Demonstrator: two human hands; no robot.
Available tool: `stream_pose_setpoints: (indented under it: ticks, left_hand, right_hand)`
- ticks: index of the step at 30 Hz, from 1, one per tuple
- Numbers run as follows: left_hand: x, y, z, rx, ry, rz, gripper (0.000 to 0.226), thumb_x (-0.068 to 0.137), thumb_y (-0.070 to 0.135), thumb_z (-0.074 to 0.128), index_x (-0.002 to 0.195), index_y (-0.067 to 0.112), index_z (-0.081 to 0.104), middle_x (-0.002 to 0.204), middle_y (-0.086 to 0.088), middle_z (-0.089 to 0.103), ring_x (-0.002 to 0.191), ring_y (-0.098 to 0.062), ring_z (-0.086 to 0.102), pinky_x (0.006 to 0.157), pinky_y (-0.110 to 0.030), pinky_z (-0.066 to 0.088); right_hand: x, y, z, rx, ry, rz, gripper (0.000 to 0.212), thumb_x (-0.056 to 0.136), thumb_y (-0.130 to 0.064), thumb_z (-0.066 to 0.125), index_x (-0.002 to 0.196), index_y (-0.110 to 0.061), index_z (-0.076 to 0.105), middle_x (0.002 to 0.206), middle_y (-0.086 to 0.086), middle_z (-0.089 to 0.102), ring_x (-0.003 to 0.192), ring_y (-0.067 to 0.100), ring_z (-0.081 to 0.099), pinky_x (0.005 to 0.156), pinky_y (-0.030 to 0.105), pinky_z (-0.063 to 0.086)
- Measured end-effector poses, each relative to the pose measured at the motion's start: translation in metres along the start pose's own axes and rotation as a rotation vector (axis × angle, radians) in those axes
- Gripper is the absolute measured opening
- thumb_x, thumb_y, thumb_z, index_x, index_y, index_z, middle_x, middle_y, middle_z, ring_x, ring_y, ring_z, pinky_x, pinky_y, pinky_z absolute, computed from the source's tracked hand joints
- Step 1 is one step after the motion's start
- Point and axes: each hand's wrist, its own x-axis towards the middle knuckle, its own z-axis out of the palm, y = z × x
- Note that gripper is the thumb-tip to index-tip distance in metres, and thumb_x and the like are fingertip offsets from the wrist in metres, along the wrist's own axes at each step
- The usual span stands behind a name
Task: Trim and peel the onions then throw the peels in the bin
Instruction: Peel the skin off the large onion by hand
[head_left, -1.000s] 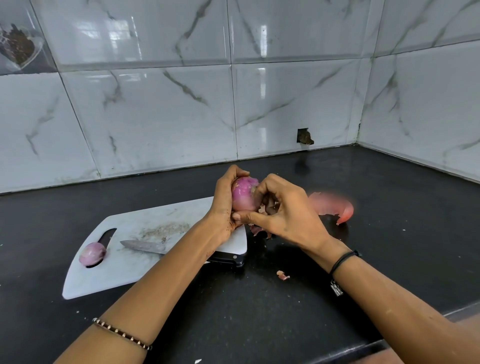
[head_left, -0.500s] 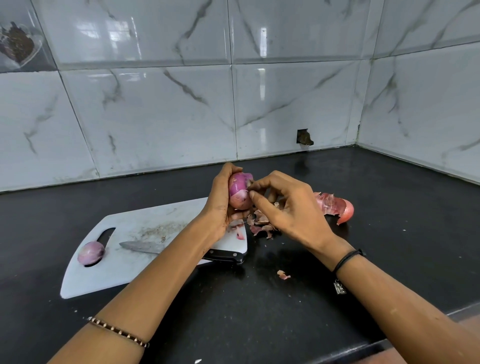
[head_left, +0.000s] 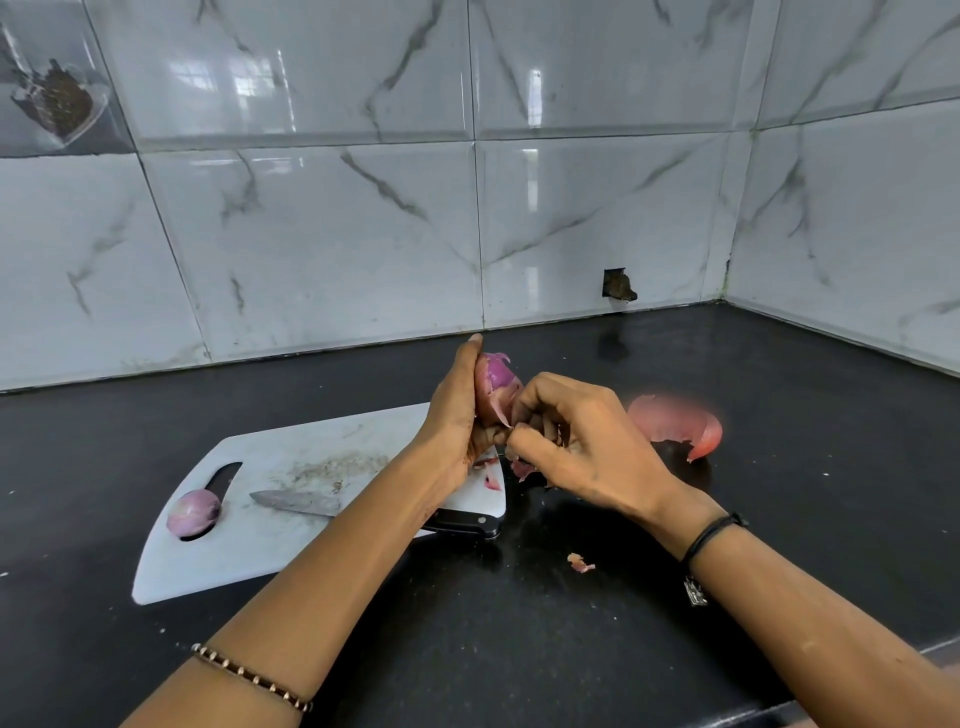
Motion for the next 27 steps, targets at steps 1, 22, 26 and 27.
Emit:
stream_pose_setpoints:
  ticks: [1, 22, 26, 27]
  left_hand:
    - [0.0, -0.001, 0.001, 0.011, 0.003, -0.008, 0.046, 0.098, 0.061, 0.049, 0.086, 0.02, 0.068, 0.056, -0.001, 0.064, 0.047, -0.014, 0.059, 0.053, -0.027, 0.051]
    - [-0.005, 0.009, -0.005, -0.159, -0.067, 0.013, 0.034, 0.094, 0.044, 0.057, 0.091, 0.011, 0.059, 0.065, -0.011, 0.066, 0.033, -0.021, 0.049, 0.028, -0.015, 0.027]
    - [-0.004, 0.009, -0.003, -0.203, -0.048, -0.002, 0.027, 0.09, 0.039, 0.065, 0.082, 0.013, 0.064, 0.063, -0.004, 0.063, 0.044, -0.016, 0.057, 0.041, -0.02, 0.045]
    - [-0.004, 0.008, -0.002, -0.2, -0.051, -0.01, 0.026, 0.088, 0.038, 0.067, 0.077, 0.014, 0.065, 0.062, -0.003, 0.064, 0.048, -0.016, 0.058, 0.048, -0.023, 0.048]
  right_hand:
    - [0.0, 0.0, 0.0, -0.002, -0.004, 0.009, 0.011, 0.081, -0.031, 0.066, 0.078, -0.022, 0.061, 0.074, -0.011, 0.059, 0.064, 0.009, 0.053, 0.057, 0.023, 0.043]
    - [0.004, 0.01, -0.005, -0.067, 0.261, 0.036, 0.008, 0.095, -0.021, 0.07, 0.102, -0.019, 0.071, 0.093, -0.014, 0.064, 0.073, 0.013, 0.059, 0.067, 0.029, 0.051]
    - [0.002, -0.002, -0.004, 0.021, 0.199, -0.046, 0.03, 0.083, -0.04, 0.083, 0.101, -0.021, 0.069, 0.093, -0.014, 0.064, 0.067, 0.016, 0.059, 0.061, 0.015, 0.045]
    - [0.002, -0.002, -0.003, 0.023, 0.18, -0.061, 0.038, 0.077, -0.043, 0.087, 0.103, -0.021, 0.068, 0.095, -0.014, 0.062, 0.066, 0.015, 0.058, 0.062, 0.014, 0.044]
